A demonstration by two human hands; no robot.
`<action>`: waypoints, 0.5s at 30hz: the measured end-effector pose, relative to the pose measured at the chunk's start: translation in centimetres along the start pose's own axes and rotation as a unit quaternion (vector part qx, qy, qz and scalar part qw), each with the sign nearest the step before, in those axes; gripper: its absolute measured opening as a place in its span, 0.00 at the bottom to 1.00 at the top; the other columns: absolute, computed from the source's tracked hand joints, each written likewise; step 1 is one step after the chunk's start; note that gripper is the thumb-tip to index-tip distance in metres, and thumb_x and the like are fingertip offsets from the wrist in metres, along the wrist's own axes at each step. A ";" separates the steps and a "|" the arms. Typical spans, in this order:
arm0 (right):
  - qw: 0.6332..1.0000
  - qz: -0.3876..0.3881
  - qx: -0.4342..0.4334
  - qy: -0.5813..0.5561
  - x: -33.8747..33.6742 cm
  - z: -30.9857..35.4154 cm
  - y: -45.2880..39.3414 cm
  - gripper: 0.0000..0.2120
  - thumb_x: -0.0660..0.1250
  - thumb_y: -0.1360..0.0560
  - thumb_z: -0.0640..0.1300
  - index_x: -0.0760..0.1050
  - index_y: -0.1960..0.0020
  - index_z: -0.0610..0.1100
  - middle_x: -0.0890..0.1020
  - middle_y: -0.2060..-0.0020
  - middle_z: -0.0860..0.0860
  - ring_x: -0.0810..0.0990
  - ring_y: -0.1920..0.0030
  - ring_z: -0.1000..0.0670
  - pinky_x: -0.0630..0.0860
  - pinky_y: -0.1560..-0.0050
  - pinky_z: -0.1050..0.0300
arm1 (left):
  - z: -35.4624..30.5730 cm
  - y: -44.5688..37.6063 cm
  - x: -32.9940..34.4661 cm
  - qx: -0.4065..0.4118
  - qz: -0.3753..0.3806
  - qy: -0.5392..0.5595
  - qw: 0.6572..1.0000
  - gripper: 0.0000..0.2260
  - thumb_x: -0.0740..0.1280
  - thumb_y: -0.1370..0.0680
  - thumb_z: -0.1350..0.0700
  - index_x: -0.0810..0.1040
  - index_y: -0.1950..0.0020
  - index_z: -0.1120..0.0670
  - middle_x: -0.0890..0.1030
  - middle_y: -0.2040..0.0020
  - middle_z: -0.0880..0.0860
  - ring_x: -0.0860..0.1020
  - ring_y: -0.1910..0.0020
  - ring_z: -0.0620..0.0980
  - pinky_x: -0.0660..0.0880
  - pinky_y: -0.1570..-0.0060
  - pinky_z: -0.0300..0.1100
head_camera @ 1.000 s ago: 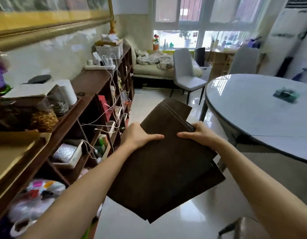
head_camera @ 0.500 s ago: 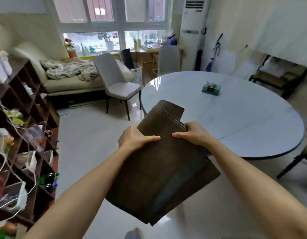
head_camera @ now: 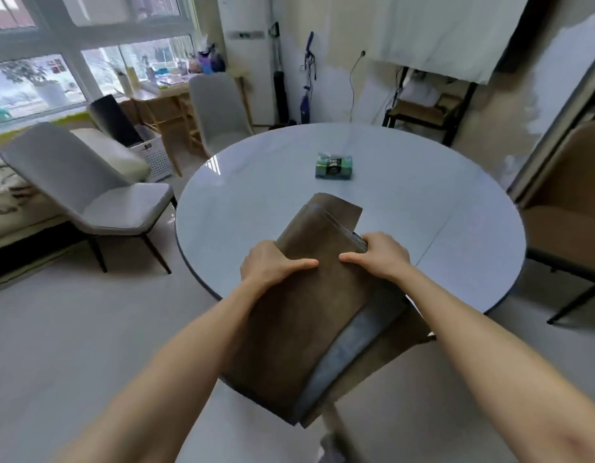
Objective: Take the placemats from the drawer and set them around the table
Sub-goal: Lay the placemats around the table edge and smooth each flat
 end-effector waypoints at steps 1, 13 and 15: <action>1.000 -0.007 0.005 0.007 -0.3 -0.6 -1.8 0.19 0.68 0.32 0.66 0.78 0.55 0.51 0.82 0.56 0.50 0.80 0.52 0.46 0.72 0.57 0.55 | -0.7 -1.9 0.7 0.005 0.004 0.002 1.000 0.37 0.69 0.51 0.21 0.77 0.59 0.50 0.80 0.61 0.48 0.79 0.60 0.49 0.78 0.60 0.47; 0.998 0.002 0.033 0.060 -2.2 -2.2 -21.5 0.20 0.68 0.32 0.65 0.76 0.57 0.48 0.79 0.62 0.51 0.79 0.57 0.47 0.68 0.63 0.56 | -5.2 -20.2 4.0 -0.046 0.033 0.029 0.998 0.34 0.72 0.46 0.25 0.75 0.61 0.54 0.79 0.63 0.50 0.78 0.62 0.49 0.71 0.68 0.42; 0.996 -0.002 0.050 0.074 -1.4 -2.5 -23.7 0.21 0.69 0.32 0.65 0.76 0.57 0.47 0.79 0.62 0.50 0.79 0.58 0.47 0.66 0.65 0.57 | -4.8 -22.5 5.1 -0.057 0.046 0.034 0.997 0.35 0.72 0.46 0.25 0.76 0.60 0.55 0.80 0.63 0.50 0.79 0.62 0.50 0.72 0.66 0.43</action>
Point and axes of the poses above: each hand's wrist, its own y-axis away from the middle knuckle, its own x-axis out of the palm, z = x × y, the point moved 7 cm from there along -y, towards the middle knuckle
